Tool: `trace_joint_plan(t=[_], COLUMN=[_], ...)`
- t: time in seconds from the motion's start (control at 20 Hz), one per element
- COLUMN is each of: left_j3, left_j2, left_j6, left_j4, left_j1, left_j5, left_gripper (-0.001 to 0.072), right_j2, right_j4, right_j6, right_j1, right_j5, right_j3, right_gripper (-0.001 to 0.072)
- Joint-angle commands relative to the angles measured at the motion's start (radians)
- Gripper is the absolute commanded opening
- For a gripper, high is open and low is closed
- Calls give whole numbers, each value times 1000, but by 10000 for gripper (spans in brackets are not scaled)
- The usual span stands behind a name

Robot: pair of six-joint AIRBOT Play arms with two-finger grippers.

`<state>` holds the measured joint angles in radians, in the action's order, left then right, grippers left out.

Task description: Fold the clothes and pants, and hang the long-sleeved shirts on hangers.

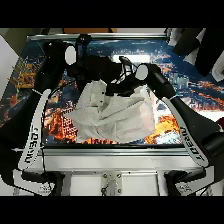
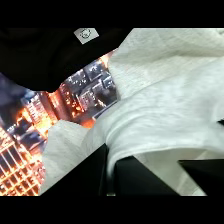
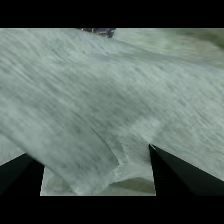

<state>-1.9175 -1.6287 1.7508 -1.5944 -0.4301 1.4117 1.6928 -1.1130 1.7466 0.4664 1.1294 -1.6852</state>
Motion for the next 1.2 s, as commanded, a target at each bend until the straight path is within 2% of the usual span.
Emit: trace_joint_plan(t=[0.0, 0.15, 0.2, 0.25, 0.35, 0.45, 0.6, 0.7, 0.9, 1.05, 1.15], left_j3=[0, 0, 0, 0, 0, 0, 0, 0, 0, 2, 90], left_j2=[5, 5, 5, 5, 5, 5, 7, 16, 114, 214, 291], left_j6=[0, -1, -3, -11, -42, -79, -145, -192, -203, -202, -202], left_j4=[-2, -2, -2, -1, 1, 10, 208, 322, 330, 331, 331], left_j1=[-1, 21, 30, 39, 46, 45, 34, 7, -58, -88, -120], left_j5=[17, 44, 55, 71, 114, 150, 173, 186, 204, 246, 224], left_gripper=[16, 16, 16, 16, 16, 16, 16, 16, 16, 16, 17], right_j2=[56, 56, 47, 30, -30, -116, -257, -359, -522, -599, -635], right_j4=[-54, -208, -247, -295, -420, -498, -497, -496, -499, -498, -489], right_j6=[75, 129, 127, 126, 118, 37, -58, -56, -26, 39, 42], right_j1=[46, 64, 63, 60, 54, 46, 50, 59, 58, 59, 61], right_j5=[7, 23, 23, 32, 84, 190, 369, 422, 440, 525, 562], right_j3=[-3, -3, -3, -3, -3, -3, 19, 69, 98, 99, 127], right_gripper=[650, 321, 149, 27, 15, 15, 14, 15, 15, 15, 15])
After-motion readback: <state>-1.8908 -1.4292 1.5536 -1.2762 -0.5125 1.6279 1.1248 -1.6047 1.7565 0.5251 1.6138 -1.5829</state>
